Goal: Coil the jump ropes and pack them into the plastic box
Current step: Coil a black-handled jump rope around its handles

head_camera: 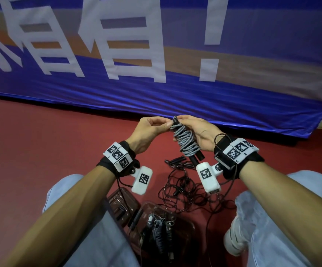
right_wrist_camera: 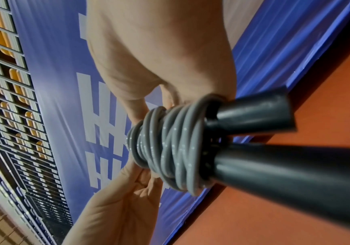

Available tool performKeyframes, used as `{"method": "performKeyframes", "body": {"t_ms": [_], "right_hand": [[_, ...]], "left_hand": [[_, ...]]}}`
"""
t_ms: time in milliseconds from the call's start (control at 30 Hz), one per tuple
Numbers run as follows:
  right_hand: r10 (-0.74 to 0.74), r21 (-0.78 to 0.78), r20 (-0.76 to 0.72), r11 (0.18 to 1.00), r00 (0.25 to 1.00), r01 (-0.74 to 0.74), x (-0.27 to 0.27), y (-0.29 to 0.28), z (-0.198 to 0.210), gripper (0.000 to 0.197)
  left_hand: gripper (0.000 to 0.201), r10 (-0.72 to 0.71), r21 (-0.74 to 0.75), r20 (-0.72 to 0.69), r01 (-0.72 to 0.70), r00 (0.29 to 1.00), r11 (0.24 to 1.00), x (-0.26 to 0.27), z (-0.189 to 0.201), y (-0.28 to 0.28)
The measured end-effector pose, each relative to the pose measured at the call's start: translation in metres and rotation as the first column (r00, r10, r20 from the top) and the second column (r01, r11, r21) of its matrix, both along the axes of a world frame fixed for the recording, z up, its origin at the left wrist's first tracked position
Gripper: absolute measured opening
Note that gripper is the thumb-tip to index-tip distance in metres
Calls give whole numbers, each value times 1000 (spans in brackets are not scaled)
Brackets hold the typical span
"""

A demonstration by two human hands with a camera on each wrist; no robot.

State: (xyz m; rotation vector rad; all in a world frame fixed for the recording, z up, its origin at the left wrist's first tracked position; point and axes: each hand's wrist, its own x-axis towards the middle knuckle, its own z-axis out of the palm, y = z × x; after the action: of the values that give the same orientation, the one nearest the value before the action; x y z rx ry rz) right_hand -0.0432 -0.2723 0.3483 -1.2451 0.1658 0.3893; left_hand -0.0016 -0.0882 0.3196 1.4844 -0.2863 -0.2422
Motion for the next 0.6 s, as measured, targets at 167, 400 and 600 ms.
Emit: {"method": "performKeyframes", "body": {"t_ms": [167, 400, 600], "right_hand": [[182, -20, -52, 983, 982, -183, -6, -6, 9, 29], [181, -88, 84, 981, 980, -173, -4, 0, 7, 22], [293, -129, 140, 953, 946, -276, -2, -2, 12, 54]], "left_hand": [[29, -223, 88, -2, 222, 975, 971, 0, 11, 11], [33, -351, 153, -14, 349, 936, 925, -2, 17, 14], [42, -447, 40, -39, 449, 893, 893, -9, 25, 11]]}}
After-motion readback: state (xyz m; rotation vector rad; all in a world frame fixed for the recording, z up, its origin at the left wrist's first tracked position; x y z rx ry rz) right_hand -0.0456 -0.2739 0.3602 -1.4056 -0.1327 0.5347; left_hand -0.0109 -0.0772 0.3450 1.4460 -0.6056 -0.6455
